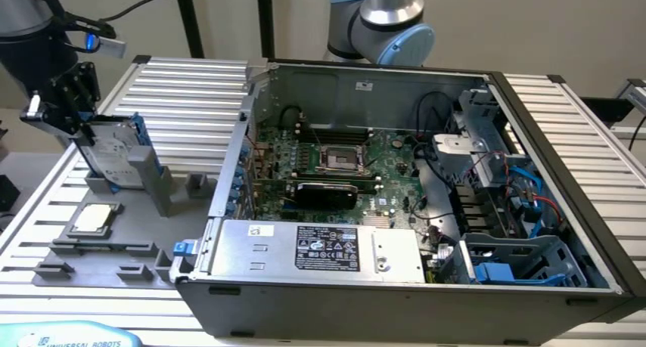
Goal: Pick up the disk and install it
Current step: 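Pick up the disk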
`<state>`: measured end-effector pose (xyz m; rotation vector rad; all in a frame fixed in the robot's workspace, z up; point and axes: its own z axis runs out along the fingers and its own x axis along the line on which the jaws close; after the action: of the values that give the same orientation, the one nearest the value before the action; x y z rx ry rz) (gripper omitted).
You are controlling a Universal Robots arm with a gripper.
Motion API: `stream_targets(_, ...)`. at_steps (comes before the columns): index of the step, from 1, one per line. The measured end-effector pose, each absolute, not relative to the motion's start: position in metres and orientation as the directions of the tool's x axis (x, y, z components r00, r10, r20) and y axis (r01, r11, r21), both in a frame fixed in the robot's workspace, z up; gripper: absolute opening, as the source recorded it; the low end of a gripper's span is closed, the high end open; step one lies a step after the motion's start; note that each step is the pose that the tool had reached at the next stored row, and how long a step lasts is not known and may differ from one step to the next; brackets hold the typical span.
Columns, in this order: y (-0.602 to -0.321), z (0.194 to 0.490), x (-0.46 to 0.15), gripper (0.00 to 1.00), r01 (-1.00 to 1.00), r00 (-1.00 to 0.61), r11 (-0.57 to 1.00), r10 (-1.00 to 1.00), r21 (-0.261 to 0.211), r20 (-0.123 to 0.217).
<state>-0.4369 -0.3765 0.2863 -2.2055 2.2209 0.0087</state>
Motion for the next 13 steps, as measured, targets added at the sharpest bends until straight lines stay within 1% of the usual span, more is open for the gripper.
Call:
stream_targets(1, -0.3765, 0.2862, -0.4370, 0.33, -1.000, -0.007, 0.007, -1.000, -0.004, -0.012)
stream_targets(13, -0.3825, 0.2862, -0.4370, 0.33, -1.000, -0.007, 0.007, -1.000, -0.004, -0.012)
